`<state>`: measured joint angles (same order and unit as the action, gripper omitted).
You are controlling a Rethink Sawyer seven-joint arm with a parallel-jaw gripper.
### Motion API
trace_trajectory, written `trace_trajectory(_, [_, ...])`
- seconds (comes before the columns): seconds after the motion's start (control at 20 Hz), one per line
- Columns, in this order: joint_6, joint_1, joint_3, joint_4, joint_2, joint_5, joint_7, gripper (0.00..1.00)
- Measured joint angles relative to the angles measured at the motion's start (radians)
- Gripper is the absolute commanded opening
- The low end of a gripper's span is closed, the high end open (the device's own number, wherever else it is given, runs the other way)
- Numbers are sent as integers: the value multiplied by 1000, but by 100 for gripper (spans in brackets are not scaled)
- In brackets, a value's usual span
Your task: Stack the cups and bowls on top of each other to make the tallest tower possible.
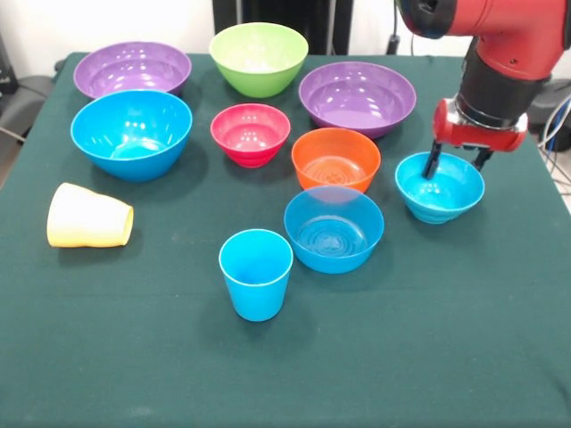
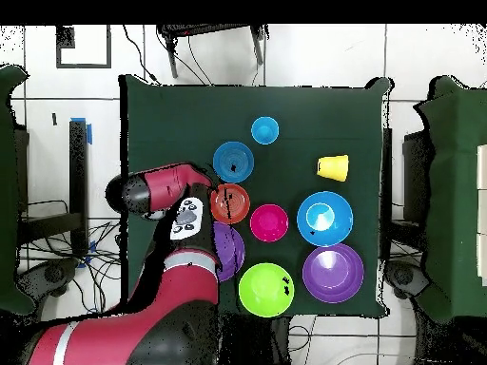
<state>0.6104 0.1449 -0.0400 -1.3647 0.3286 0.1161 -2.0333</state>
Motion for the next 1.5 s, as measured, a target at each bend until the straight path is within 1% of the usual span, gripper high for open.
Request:
trace_trajectory(0.15, [6, -14, 11, 3, 1, 0, 0, 100])
trace_trajectory(0.35, [42, -33, 19, 29, -6, 1, 0, 100])
trace_trajectory(0.65, [130, -41, 25, 121, -35, 1, 0, 100])
trace_trajectory(0.7, [162, -41, 31, 161, -49, 1, 0, 100])
trace_trajectory(0.8, [177, -41, 33, 180, -55, 0, 0, 100])
trace_trajectory(0.95, [248, -39, 47, 274, -91, 0, 0, 100])
trace_trajectory(1.15, [315, -36, 61, 372, -129, -2, 0, 100])
trace_trajectory(1.2, [340, -34, 66, 416, -147, -2, 0, 100])
trace_trajectory(1.35, [369, -31, 71, 464, -166, -3, 0, 100])
trace_trajectory(1.4, [398, -27, 75, 519, -187, -5, 0, 0])
trace_trajectory(1.5, [403, -27, 75, 527, -190, -5, 0, 0])
